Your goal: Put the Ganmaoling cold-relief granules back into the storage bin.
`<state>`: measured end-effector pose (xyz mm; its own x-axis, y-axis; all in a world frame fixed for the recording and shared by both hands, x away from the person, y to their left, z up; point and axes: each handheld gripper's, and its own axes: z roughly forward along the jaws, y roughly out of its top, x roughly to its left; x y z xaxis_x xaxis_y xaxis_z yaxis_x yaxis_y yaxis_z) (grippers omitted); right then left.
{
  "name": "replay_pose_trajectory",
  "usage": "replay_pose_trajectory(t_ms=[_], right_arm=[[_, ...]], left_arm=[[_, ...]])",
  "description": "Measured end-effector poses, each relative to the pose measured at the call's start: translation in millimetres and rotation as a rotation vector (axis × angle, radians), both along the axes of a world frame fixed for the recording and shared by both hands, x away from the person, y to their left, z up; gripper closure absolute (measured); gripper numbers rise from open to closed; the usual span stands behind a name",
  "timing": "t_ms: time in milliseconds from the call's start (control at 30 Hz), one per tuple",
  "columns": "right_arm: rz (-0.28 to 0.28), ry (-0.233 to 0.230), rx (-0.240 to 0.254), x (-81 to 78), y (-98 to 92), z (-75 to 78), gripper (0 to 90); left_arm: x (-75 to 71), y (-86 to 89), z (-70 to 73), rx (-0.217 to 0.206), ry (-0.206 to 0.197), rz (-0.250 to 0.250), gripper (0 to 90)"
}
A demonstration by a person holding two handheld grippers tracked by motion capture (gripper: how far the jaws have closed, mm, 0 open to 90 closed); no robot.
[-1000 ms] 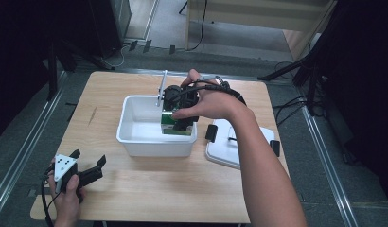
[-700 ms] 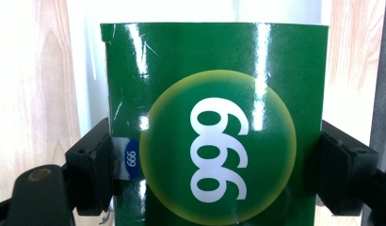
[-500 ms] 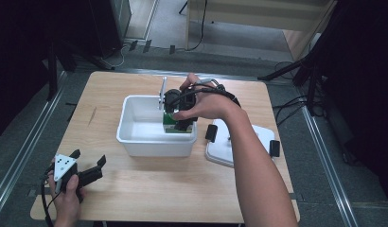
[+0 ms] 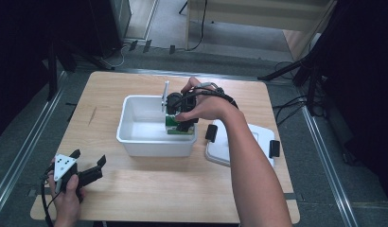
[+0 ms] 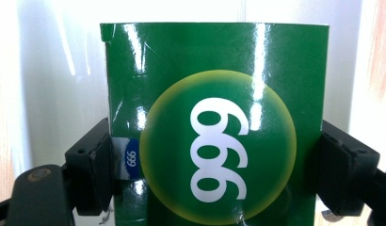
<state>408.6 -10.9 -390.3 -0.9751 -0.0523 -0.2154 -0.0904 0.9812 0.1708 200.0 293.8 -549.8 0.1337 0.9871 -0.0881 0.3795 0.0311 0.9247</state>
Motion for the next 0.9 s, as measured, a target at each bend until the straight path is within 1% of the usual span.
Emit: replay_pose_trajectory(t_ms=[33,100,233,267,400,500,600,900], right_arm=[[-0.003,0.003,-0.003,0.2,0.2,-1.2,15.9],[0.008,0.004,-0.003,1.9,0.9,-4.3,15.8],[-0.005,0.012,-0.006,3.4,1.7,-11.0,15.8],[0.001,0.012,-0.008,4.4,2.0,-12.1,15.8],[0.006,0.019,-0.001,7.0,2.1,-19.0,15.8],[-0.002,0.031,-0.003,8.3,1.3,-23.6,15.7],[-0.003,0.029,0.001,9.9,0.7,-26.8,15.6],[-0.011,0.04,-0.025,13.4,3.9,-41.4,15.4]], left_arm=[[0.0,0.0,0.0,-0.001,0.0,0.0,7.1],[0.1,0.1,0.0,-0.004,-0.001,0.001,7.1],[0.3,0.0,-0.1,-0.005,-0.002,0.003,7.1],[0.3,0.0,-0.1,-0.004,-0.001,0.005,7.1],[0.1,-0.1,0.0,-0.005,-0.001,0.007,7.1],[0.0,-0.2,-0.1,-0.003,0.0,0.006,7.1],[-0.1,-0.3,0.0,-0.004,0.0,0.006,7.1],[-0.1,-0.2,-0.1,-0.004,-0.001,0.005,7.1]])
